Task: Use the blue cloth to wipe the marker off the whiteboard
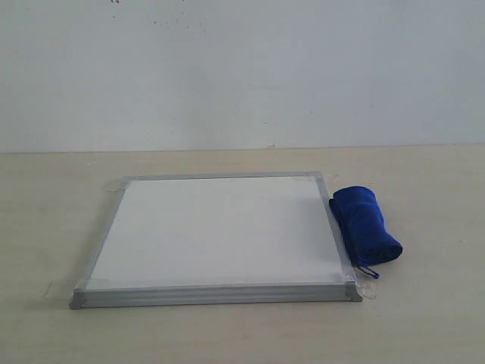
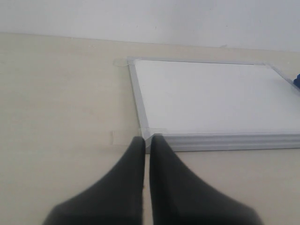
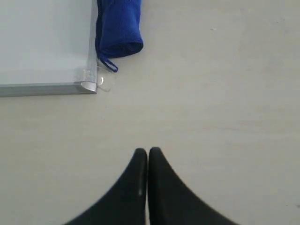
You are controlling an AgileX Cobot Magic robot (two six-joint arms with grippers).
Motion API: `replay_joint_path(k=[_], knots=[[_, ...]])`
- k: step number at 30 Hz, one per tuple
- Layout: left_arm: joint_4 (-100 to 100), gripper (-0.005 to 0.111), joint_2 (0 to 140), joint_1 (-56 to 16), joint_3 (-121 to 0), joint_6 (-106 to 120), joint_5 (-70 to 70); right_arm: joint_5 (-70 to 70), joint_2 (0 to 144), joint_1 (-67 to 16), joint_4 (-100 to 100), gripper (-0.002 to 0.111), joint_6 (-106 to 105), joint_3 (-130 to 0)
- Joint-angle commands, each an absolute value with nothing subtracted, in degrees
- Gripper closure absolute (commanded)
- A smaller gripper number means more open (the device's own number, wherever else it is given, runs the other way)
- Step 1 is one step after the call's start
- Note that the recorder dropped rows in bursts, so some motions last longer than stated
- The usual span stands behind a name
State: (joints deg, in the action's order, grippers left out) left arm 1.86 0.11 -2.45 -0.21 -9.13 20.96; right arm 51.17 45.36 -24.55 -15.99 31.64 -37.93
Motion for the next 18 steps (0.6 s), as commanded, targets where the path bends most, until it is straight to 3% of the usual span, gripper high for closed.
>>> replay_joint_path(k=[1, 9, 18], knots=[[2.15, 0.103, 0.00, -2.26, 0.00, -9.55, 20.58, 51.38, 45.13, -24.70, -16.63, 0.108, 31.32, -37.90], [2.15, 0.103, 0.00, -2.26, 0.00, -9.55, 20.58, 28.52, 39.70, -22.19, -14.64, 0.108, 31.32, -29.45], [2.15, 0.103, 0.00, -2.26, 0.00, -9.55, 20.58, 16.93, 11.39, -13.20, -13.88, 0.108, 29.97, -14.99]])
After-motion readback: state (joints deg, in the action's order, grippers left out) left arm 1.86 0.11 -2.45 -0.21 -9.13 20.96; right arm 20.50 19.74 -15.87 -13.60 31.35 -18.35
